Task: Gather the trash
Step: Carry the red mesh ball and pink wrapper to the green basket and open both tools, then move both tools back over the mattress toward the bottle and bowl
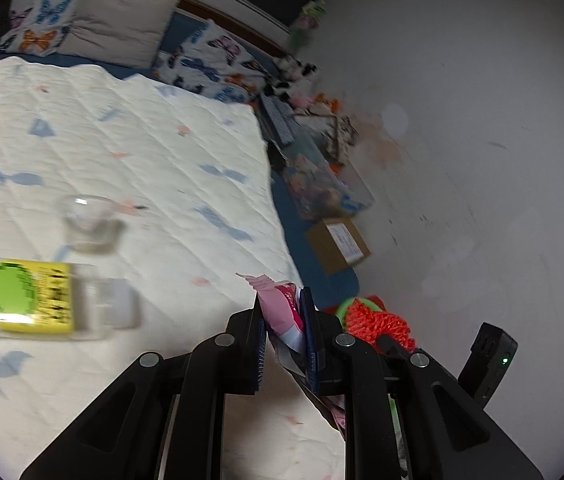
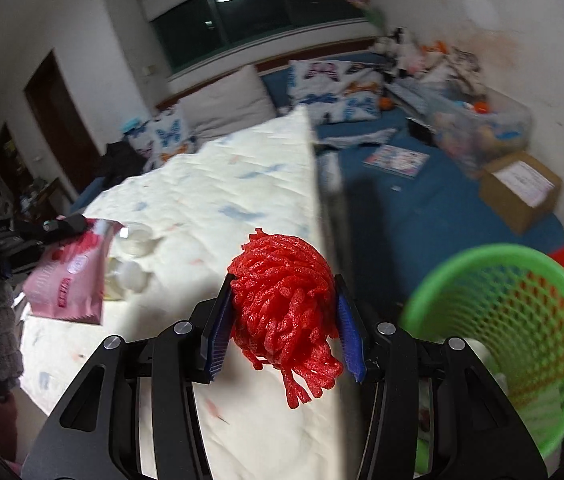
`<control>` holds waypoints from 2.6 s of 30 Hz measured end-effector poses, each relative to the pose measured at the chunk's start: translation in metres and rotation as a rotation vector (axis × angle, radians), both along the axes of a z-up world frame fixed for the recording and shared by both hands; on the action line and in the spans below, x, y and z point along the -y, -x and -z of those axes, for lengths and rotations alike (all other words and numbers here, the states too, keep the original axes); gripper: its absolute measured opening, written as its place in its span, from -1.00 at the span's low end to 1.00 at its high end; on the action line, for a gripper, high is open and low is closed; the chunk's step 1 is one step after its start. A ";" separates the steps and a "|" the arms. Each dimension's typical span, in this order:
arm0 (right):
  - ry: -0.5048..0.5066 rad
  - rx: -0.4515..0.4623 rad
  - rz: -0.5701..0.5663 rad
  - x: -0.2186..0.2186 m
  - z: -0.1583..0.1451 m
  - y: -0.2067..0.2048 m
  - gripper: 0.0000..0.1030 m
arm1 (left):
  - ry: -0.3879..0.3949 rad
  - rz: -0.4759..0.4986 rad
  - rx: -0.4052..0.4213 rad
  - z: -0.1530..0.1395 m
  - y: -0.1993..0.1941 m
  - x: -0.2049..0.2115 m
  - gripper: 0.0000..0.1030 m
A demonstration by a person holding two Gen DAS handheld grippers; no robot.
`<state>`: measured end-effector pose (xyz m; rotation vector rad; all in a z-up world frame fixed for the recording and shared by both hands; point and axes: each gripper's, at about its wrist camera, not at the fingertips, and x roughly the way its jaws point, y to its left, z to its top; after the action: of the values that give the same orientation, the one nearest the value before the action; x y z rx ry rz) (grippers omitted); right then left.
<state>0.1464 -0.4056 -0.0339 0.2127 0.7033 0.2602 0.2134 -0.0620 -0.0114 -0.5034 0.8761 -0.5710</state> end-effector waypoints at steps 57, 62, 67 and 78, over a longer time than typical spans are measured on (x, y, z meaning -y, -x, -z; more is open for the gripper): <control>-0.087 -0.019 0.479 0.184 0.022 0.124 0.34 | -0.240 0.485 -0.036 0.047 0.015 0.289 -0.45; -0.091 -0.014 0.467 0.181 0.021 0.123 0.34 | -0.234 0.480 -0.041 0.048 0.017 0.285 -0.28; -0.088 -0.007 0.444 0.171 0.016 0.118 0.34 | -0.225 0.458 -0.035 0.043 0.019 0.267 -0.28; -0.073 -0.007 0.353 0.135 0.011 0.096 0.37 | -0.278 0.337 -0.012 0.040 0.025 0.198 -0.24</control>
<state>0.0503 -0.5407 -0.0449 0.4017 0.6512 -0.0522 0.1889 -0.2601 -0.0512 -0.1054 1.0419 -0.7387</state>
